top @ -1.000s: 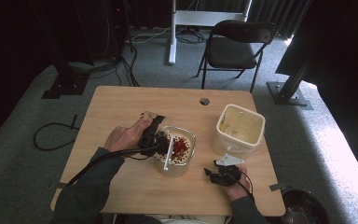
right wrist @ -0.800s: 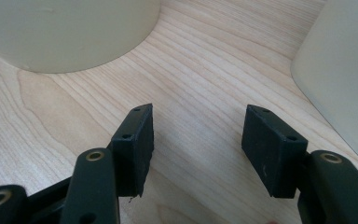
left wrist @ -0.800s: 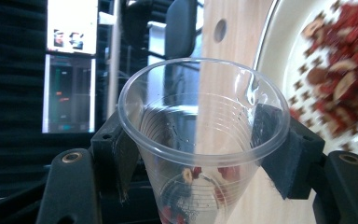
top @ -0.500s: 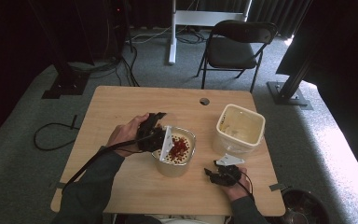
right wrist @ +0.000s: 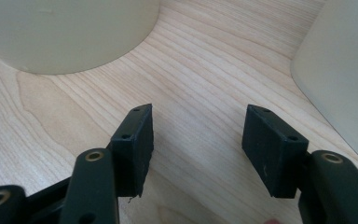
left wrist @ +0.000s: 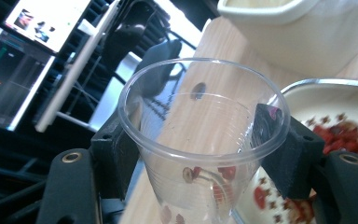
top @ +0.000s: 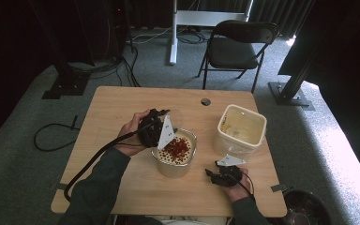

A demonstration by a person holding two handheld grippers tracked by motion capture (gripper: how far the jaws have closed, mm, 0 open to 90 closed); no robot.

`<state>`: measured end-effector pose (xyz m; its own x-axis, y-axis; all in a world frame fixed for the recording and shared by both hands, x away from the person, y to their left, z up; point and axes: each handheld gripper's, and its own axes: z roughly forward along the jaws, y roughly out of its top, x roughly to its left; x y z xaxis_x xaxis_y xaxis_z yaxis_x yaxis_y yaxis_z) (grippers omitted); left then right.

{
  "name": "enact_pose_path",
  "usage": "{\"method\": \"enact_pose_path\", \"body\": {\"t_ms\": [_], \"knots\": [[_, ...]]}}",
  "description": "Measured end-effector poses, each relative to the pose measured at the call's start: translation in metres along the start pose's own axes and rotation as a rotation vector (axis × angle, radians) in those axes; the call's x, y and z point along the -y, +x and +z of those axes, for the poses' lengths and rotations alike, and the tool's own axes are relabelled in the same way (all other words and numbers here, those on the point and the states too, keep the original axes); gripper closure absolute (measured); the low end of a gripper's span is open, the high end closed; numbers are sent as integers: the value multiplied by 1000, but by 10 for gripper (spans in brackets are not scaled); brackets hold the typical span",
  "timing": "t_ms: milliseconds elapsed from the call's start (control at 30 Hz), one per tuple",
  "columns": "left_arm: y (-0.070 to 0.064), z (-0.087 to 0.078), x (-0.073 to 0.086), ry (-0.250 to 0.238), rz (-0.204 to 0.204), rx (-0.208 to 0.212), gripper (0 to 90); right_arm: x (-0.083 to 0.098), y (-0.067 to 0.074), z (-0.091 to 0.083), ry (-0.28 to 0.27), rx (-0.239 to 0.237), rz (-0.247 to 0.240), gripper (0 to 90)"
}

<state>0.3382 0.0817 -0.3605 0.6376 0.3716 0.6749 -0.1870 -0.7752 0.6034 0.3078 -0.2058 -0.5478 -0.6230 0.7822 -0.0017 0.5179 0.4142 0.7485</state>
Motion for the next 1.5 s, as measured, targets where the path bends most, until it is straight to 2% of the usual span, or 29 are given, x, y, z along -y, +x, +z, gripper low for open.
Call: {"method": "enact_pose_path", "body": {"t_ms": [100,133,167,267,400,567,667,733,800,967,1067,1133,1233,1300,1367,1433,1500], "knots": [[3,0,-1,-22,-50,27,347,-4,4,0,14,-8,1,378],[3,0,-1,-22,-50,27,347,-4,4,0,14,-8,1,378],[6,1,-1,-39,-117,64,347,-5,5,-1,9,-14,2,365],[10,2,-1,-57,-188,109,345,-23,17,-15,-75,-24,-16,332],[14,3,-2,-97,-280,158,345,-39,26,-31,-163,-34,-31,315],[16,3,-5,-142,-353,208,345,-57,34,-43,-239,-33,-51,291],[15,6,-8,-163,-391,245,345,-67,36,-47,-279,-50,-40,281],[14,7,-8,-166,-398,251,345,-70,37,-48,-294,-54,-48,279],[11,11,-11,-177,-417,276,345,-80,42,-51,-330,-55,-56,266],[7,15,-16,-217,-459,326,345,-96,46,-52,-376,-59,-61,242],[6,16,-18,-227,-468,333,345,-103,47,-52,-394,-63,-71,233],[7,16,-17,-245,-497,361,345,-106,48,-50,-396,-66,-75,228],[9,15,-15,-259,-524,377,345,-109,49,-48,-396,-67,-80,227],[10,13,-14,-241,-501,344,346,-109,50,-48,-395,-69,-85,227],[11,10,-12,-203,-453,289,345,-106,50,-49,-391,-60,-91,226],[8,5,-11,-127,-335,190,345,-102,48,-51,-385,-48,-91,227],[5,2,-9,-59,-216,121,345,-95,44,-53,-374,-39,-80,228]]}}
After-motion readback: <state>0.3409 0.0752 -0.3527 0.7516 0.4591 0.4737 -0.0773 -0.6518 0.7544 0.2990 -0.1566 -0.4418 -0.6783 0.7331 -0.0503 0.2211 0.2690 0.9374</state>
